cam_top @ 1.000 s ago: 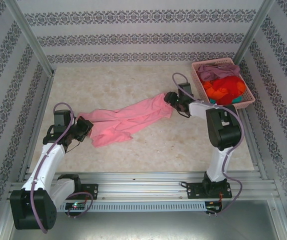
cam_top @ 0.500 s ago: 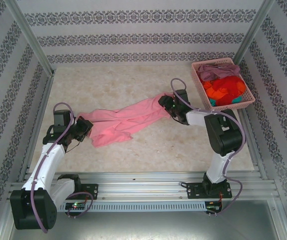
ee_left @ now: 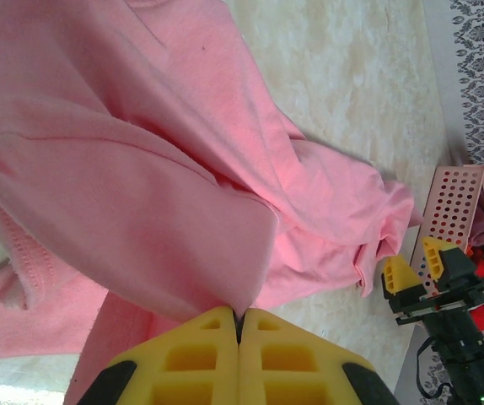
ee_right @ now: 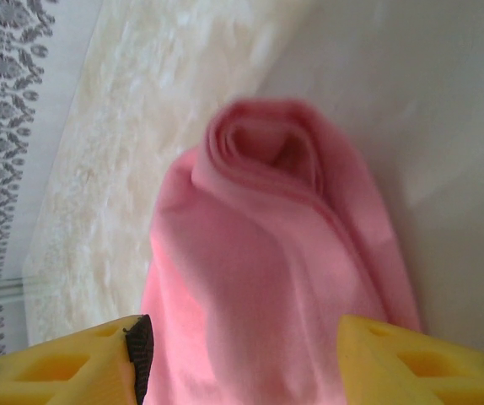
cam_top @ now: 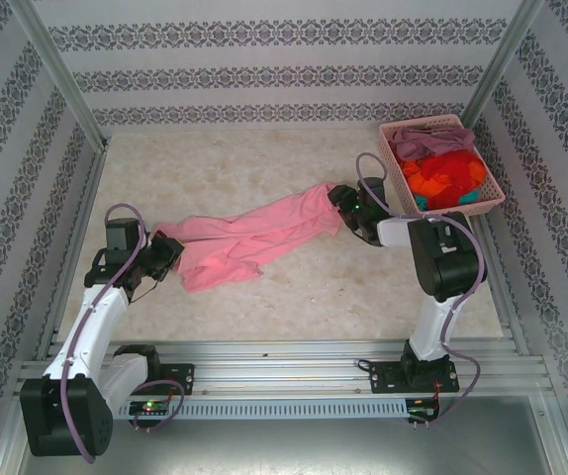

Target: Fold and stack the t-shirts

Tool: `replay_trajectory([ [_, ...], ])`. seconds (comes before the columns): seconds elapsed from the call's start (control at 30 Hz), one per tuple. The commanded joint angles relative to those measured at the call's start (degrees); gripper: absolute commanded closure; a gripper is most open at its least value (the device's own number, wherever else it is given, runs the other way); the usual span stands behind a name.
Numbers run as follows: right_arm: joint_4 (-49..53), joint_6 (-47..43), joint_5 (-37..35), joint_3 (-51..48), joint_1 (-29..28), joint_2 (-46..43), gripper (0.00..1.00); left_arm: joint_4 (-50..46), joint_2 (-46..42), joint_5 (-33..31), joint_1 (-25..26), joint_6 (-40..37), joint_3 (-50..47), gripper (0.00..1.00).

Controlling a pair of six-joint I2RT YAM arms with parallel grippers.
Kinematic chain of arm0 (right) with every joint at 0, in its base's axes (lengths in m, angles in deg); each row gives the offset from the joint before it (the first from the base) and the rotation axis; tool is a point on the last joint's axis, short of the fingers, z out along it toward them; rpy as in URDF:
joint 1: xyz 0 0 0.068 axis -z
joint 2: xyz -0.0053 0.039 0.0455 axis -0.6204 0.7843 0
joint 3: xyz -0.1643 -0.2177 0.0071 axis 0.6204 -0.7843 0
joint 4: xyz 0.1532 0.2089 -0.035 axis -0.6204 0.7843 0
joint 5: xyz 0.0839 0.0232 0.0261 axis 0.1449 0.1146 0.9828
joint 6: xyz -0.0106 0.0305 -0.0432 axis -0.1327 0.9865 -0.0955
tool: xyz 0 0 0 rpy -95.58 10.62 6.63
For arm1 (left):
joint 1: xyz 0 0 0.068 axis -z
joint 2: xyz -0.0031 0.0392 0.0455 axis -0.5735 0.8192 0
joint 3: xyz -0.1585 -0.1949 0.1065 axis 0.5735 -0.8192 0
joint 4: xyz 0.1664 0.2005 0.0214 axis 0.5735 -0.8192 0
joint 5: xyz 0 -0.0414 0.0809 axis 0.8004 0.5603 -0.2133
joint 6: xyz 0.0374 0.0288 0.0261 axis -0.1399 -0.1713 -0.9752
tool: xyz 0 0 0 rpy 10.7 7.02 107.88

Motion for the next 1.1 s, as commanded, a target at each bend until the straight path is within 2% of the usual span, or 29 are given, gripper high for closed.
replay_trajectory([
  [0.0, -4.1, 3.6, 1.5, -2.5, -2.4, -2.7, 0.41, 1.4, 0.2, 0.1, -0.9, -0.8, -0.2, 1.0],
  [0.13, -3.5, 4.4, -0.3, -2.5, -4.2, -2.8, 0.4, 1.6, 0.6, 0.3, -0.9, -0.9, -0.1, 1.0],
  [0.37, -6.4, 7.6, -0.7, -2.0, -4.2, 0.4, 0.4, 1.7, 0.3, 0.3, -0.9, -0.7, -0.6, 1.0],
  [0.77, -5.2, 6.2, -1.9, 0.0, 0.1, 2.1, 0.42, 1.8, 0.2, 0.2, -0.9, -0.9, -0.7, 1.0],
  [0.97, -5.0, 5.8, -0.9, 1.4, 1.4, 3.6, 0.47, 1.9, 0.4, 0.3, -0.9, -0.9, -0.5, 1.0],
  [1.07, -5.9, 6.4, -0.3, 2.0, 1.6, 4.8, 0.56, 1.9, 0.5, 0.3, -0.9, -1.0, -0.3, 1.0],
])
